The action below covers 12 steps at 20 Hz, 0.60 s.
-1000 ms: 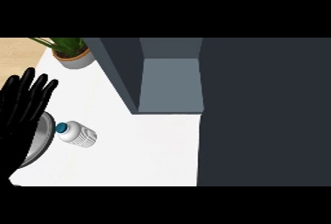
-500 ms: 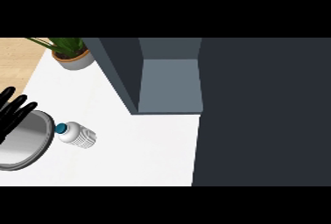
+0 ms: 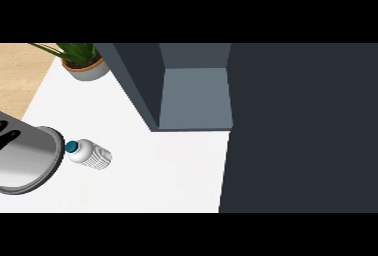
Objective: Pick up the bottled water, place it into the cabinet and close the cabinet
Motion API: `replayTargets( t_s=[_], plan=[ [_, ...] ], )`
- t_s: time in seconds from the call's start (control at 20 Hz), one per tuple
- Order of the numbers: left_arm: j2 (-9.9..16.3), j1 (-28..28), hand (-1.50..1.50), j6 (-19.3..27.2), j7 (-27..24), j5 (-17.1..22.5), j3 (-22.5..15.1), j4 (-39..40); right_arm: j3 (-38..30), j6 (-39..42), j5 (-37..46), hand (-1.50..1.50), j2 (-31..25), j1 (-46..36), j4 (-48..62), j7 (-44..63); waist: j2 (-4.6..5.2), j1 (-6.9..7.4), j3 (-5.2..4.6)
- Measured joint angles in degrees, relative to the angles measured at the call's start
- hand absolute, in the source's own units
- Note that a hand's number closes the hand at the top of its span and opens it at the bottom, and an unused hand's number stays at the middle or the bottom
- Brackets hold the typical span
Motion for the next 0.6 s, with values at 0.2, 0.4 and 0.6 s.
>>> replayTargets(
  t_s=[0.2, 0.4, 0.6],
  plan=[
    [0.0, 0.2, -1.5, -2.3, 0.5, -2.0, 0.0, 0.5, 2.0, -0.7, 1.2, -1.5, 0.6, 0.3, -0.6, 0.8, -0.04, -0.04, 0.22],
    [-0.6, 0.0, -1.5, -3.5, 0.5, -5.5, 0.5, 1.0, 4.4, -1.9, 2.2, -1.5, 1.3, -0.2, -1.1, 2.2, -0.17, -0.11, 0.33],
    [-1.7, -0.4, -1.5, -2.5, 1.0, -9.0, 1.1, 1.2, 6.2, -2.9, 2.5, -1.5, 1.4, -0.5, -1.3, 3.2, -0.36, -0.13, 0.4]
  ],
)
